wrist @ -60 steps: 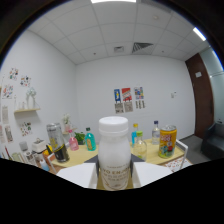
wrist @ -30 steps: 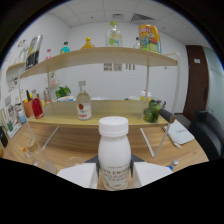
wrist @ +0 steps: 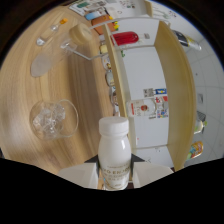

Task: Make me a cup of Mount Fuji.

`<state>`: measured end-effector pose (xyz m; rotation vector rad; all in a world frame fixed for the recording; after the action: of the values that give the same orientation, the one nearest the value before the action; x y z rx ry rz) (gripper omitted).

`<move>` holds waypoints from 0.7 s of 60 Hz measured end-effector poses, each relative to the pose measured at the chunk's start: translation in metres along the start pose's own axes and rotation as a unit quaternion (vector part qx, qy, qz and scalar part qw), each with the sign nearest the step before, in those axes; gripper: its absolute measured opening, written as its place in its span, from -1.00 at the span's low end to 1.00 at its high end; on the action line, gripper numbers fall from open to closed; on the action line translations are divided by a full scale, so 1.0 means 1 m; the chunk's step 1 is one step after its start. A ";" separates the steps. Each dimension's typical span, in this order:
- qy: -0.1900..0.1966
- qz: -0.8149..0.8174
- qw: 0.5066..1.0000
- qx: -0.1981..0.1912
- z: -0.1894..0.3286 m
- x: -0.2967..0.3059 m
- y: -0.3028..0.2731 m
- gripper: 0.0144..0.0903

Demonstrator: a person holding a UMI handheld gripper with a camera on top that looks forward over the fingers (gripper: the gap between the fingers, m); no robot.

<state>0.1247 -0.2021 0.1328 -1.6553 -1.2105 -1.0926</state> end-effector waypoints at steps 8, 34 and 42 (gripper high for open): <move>0.014 -0.136 0.991 -0.003 0.002 0.004 -0.007 -0.12; 0.020 -0.214 0.976 0.021 0.002 0.006 -0.024 -0.11; 0.007 -0.022 0.997 0.073 -0.020 0.025 -0.041 -0.10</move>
<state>0.0852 -0.2043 0.1670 -1.5137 -1.2930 -1.0150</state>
